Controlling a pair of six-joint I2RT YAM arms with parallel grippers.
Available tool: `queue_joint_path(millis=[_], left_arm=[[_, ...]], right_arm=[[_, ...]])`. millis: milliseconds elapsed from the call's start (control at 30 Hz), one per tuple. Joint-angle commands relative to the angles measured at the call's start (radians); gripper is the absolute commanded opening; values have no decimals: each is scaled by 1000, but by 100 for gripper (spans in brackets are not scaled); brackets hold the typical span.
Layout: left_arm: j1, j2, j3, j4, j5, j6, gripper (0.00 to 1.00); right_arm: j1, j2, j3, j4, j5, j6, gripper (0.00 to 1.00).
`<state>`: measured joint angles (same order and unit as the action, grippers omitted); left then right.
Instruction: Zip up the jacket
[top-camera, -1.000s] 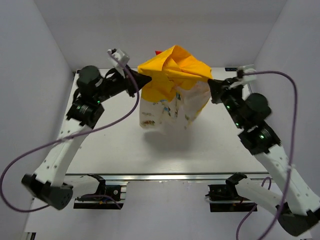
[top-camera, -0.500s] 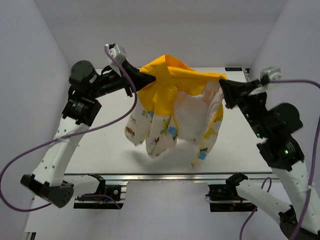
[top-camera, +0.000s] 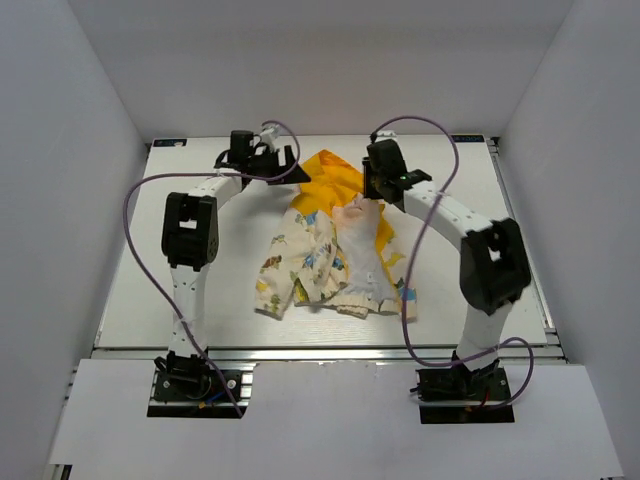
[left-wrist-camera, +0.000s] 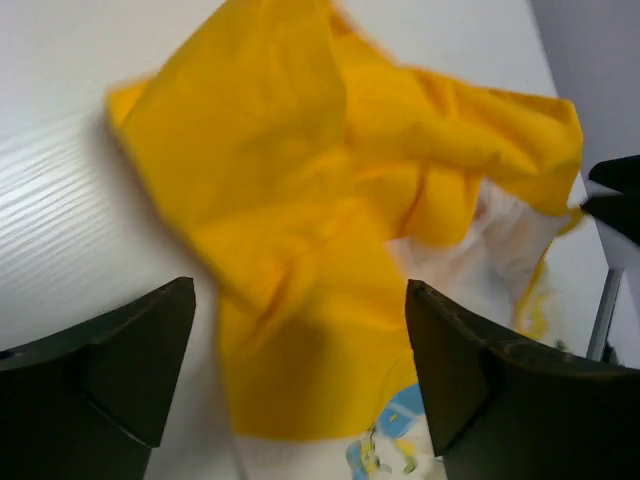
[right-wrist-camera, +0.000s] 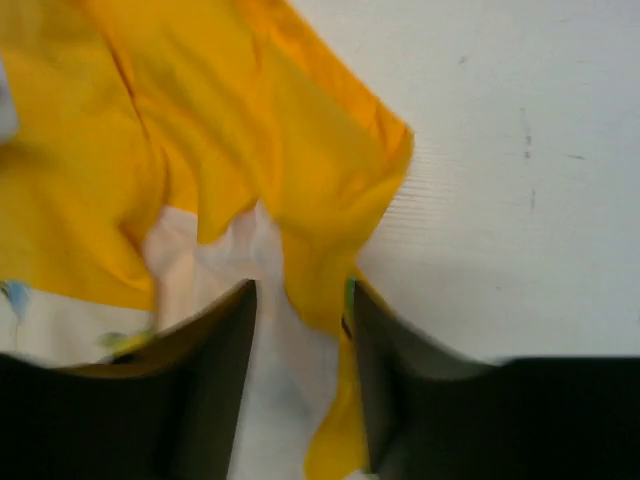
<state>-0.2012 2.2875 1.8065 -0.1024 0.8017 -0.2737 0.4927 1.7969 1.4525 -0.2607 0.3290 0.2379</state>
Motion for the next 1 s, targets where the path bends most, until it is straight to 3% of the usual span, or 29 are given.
queue_joint_path(millis=[0, 100, 200, 300, 333, 433, 533, 667, 833, 900, 967], left_arm=[[68, -19, 158, 5, 137, -76, 98], [57, -100, 160, -82, -5, 20, 98], [56, -228, 46, -91, -48, 44, 98], [11, -341, -114, -143, -158, 68, 98], [-38, -415, -152, -166, -291, 83, 98], [-178, -569, -341, -200, -494, 90, 98], [-292, -679, -512, -162, -477, 47, 98], [-363, -720, -683, -82, -348, -44, 98], [-397, -682, -797, -60, -404, -90, 98], [-396, -640, -840, -33, -401, -110, 98], [-394, -605, -855, -17, -424, -116, 98]], right_arm=[[-3, 56, 181, -37, -108, -5, 56], [-3, 12, 148, -11, -177, -14, 81], [-3, -118, -18, 35, -237, -3, 89], [-3, -267, -212, 55, -246, 52, 89], [-2, -299, -257, 42, -237, 69, 90], [-3, -422, -417, -7, -209, 138, 89], [-2, -520, -561, -70, -200, 189, 89], [-3, -612, -698, -144, -192, 247, 89], [-3, -616, -799, -106, -182, 265, 87], [-2, -567, -796, -100, -168, 270, 80], [-3, -510, -779, -88, -151, 271, 63]])
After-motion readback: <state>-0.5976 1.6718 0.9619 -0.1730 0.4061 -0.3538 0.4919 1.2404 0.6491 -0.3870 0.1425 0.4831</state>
